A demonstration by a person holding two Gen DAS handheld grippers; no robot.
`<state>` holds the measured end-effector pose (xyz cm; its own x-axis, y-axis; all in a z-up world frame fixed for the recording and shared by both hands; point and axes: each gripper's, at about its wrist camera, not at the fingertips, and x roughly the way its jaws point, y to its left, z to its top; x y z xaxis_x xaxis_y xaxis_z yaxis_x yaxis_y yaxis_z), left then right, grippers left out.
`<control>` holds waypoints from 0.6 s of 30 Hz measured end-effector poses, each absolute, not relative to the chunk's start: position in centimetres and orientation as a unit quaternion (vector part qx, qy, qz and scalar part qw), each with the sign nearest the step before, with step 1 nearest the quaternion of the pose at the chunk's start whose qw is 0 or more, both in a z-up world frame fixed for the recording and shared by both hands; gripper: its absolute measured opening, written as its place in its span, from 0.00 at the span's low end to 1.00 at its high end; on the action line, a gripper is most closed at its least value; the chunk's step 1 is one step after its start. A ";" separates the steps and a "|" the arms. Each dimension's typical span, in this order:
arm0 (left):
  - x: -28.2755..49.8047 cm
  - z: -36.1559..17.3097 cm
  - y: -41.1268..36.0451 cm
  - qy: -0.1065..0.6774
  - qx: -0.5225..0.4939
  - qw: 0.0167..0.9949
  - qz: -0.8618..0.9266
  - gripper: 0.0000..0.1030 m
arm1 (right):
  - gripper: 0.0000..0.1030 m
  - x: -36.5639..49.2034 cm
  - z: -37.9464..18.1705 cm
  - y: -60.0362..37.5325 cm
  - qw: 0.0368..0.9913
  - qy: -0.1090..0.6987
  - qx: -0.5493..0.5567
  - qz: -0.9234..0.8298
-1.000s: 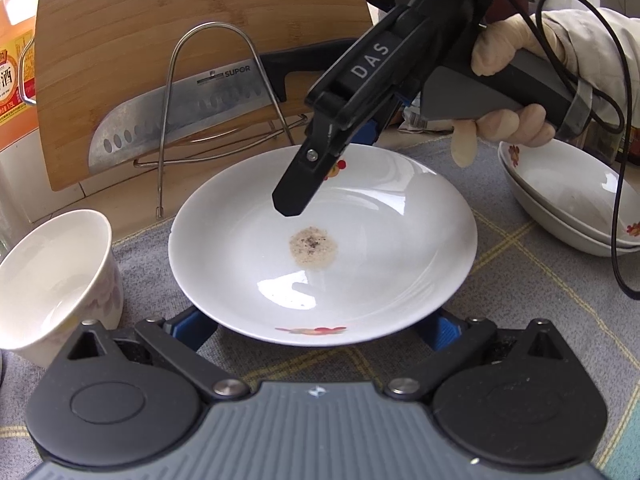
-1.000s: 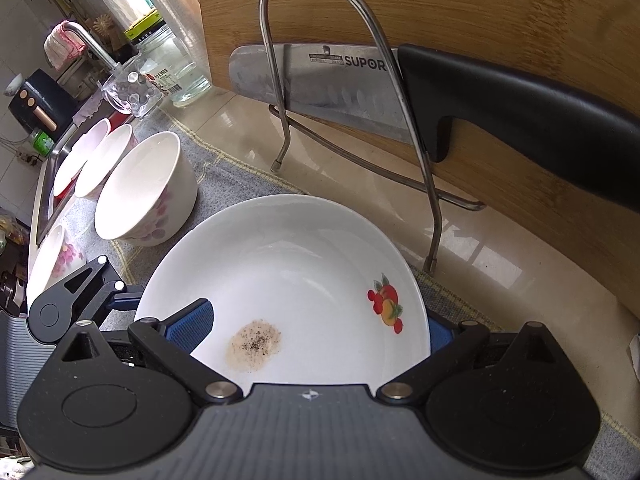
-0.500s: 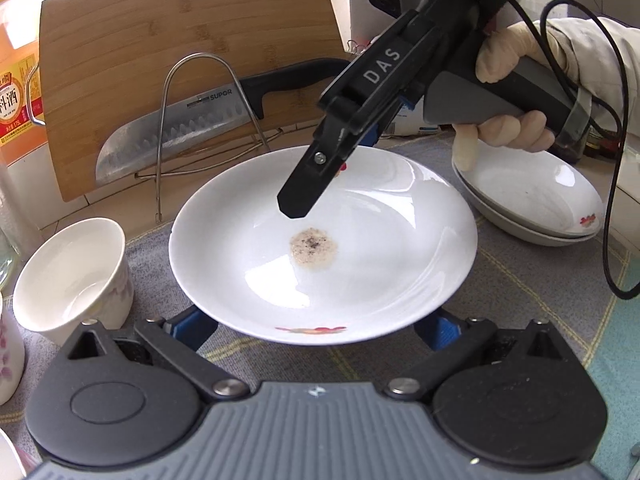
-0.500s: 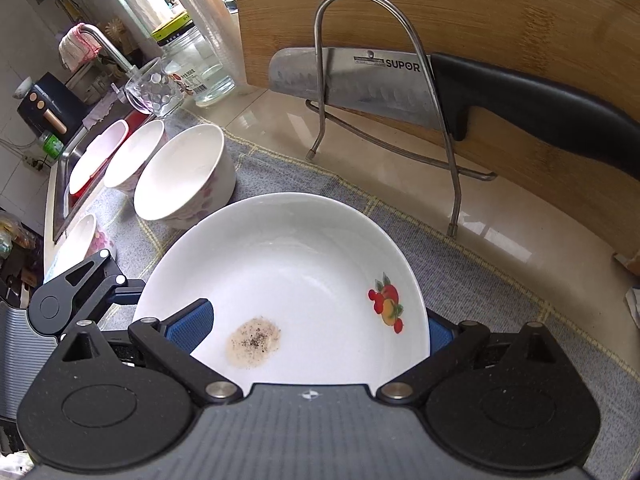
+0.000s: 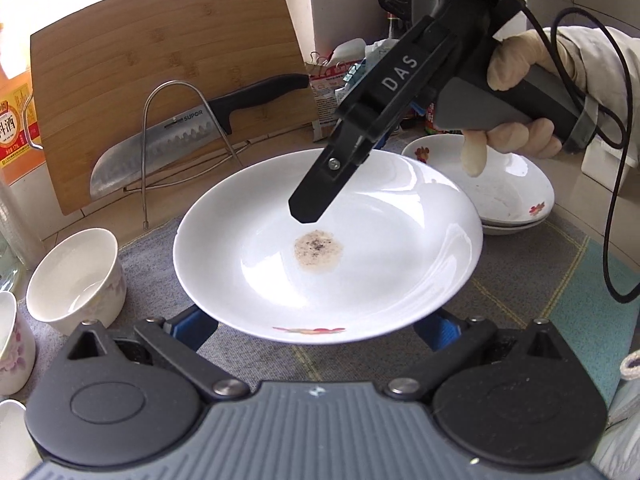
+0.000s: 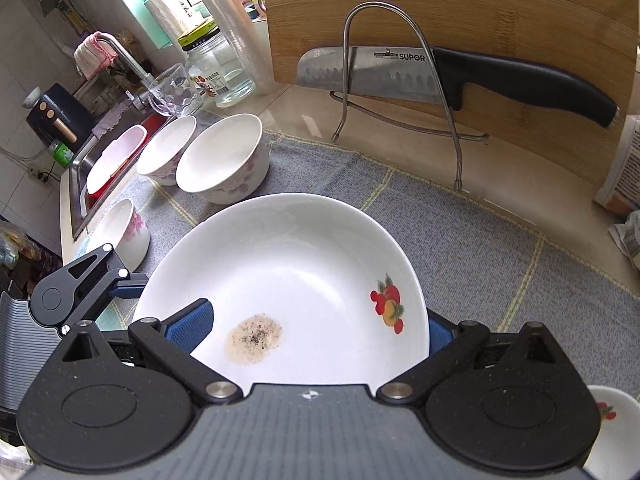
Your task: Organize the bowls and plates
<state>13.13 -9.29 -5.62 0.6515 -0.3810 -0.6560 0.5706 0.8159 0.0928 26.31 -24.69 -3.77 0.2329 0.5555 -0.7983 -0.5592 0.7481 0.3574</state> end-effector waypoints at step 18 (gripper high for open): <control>11.3 -4.4 -14.4 0.308 0.179 0.882 -0.310 0.99 | 1.00 22.0 -2.4 -30.6 0.810 0.492 0.014 0.319</control>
<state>11.35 -14.44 -4.41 0.6186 -0.4358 -0.6538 0.6566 0.7437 0.1254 22.03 -30.58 -2.42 0.3121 0.5309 -0.7878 -0.5033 0.7957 0.3369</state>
